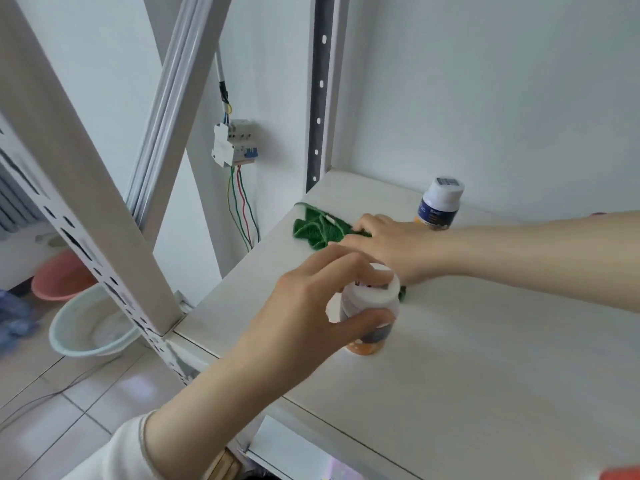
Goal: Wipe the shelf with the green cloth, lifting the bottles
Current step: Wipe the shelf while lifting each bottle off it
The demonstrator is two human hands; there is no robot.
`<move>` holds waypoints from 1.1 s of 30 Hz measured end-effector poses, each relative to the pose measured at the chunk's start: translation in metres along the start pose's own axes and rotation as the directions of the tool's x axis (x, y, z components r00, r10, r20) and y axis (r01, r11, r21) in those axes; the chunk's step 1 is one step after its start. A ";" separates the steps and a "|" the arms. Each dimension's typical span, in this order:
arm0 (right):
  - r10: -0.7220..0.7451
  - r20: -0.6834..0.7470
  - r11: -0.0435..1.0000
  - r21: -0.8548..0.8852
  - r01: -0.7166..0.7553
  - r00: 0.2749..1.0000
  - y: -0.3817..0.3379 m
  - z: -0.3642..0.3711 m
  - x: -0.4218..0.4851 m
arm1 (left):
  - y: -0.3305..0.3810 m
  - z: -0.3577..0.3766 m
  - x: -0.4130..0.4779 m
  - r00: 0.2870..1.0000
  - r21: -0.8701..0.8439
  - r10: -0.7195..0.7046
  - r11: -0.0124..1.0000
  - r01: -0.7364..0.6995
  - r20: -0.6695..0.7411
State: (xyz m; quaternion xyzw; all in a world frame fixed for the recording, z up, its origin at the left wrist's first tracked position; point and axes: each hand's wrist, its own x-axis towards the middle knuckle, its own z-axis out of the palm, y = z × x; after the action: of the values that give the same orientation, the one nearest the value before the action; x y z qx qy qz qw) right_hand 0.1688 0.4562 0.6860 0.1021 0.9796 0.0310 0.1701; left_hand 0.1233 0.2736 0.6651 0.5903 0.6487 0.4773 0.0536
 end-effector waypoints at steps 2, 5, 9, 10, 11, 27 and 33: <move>-0.065 -0.043 0.997 -0.042 0.063 0.997 -0.011 0.010 -0.024 | 0.000 -0.014 -0.005 0.999 -0.048 -0.012 0.999 0.010 -0.036; -0.144 -0.134 0.990 -0.008 0.144 0.980 -0.020 0.029 -0.033 | -0.002 -0.035 -0.009 0.998 -0.067 -0.035 0.997 0.032 -0.056; 0.054 -0.166 0.981 0.191 -0.022 0.985 -0.016 0.029 0.014 | -0.010 -0.052 -0.009 0.997 -0.039 -0.039 0.999 0.036 -0.072; 0.144 -0.151 0.967 0.232 -0.107 0.978 -0.011 0.024 0.033 | -0.012 -0.056 -0.008 0.995 -0.042 -0.044 0.998 0.041 -0.092; 0.237 -0.127 0.943 0.270 -0.197 0.963 -0.004 0.019 0.052 | -0.013 -0.060 -0.008 0.992 -0.045 -0.055 0.998 0.050 -0.113; -0.283 -0.336 0.920 0.170 0.353 0.899 -0.101 0.042 -0.011 | 0.000 -0.094 0.000 0.937 -0.102 -0.125 0.990 0.096 -0.325; -0.567 -0.242 0.777 0.161 0.608 0.788 -0.094 0.050 -0.061 | 0.006 -0.082 0.010 0.964 -0.089 -0.111 0.992 0.092 -0.242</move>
State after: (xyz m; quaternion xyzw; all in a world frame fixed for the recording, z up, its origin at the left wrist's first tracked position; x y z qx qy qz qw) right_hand 0.2242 0.3532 0.6495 -0.1939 0.9701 -0.1281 0.0692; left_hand 0.0730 0.2354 0.7182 0.4898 0.6610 0.5681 0.0198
